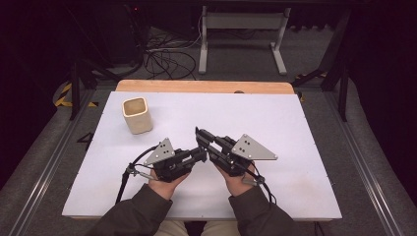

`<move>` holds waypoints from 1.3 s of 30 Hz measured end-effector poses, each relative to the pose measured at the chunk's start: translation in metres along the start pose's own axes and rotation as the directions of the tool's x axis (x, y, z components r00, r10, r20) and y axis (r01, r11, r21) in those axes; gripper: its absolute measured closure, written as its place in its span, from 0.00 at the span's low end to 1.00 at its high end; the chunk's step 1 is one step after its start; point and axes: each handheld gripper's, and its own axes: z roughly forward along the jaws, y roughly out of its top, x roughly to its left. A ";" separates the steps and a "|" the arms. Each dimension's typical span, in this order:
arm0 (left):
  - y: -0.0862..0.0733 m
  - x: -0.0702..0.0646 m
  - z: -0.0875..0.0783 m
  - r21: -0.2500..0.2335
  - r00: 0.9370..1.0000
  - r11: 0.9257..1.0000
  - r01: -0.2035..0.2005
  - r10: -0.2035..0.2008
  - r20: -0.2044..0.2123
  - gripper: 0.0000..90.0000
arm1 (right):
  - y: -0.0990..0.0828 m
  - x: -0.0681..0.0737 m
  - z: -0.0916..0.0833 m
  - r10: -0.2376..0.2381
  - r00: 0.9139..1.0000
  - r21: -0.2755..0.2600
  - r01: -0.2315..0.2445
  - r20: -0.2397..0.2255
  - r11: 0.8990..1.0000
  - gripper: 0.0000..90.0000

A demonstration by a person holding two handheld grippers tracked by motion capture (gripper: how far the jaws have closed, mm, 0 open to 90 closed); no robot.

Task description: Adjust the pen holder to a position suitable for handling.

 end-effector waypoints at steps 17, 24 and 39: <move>0.004 0.008 -0.007 0.011 0.998 1.000 -0.012 0.012 -0.061 0.88 | 0.005 -0.017 -0.007 0.022 0.999 0.084 -0.026 0.049 0.996 0.70; 0.008 0.011 -0.010 0.004 0.997 0.999 -0.032 0.032 -0.072 0.88 | 0.008 -0.032 -0.018 0.028 0.994 0.114 -0.040 0.104 0.993 0.59; 0.019 0.016 -0.022 -0.014 0.993 0.998 -0.062 0.060 -0.105 0.88 | 0.009 -0.065 -0.049 0.061 0.985 0.179 -0.090 0.164 0.980 0.38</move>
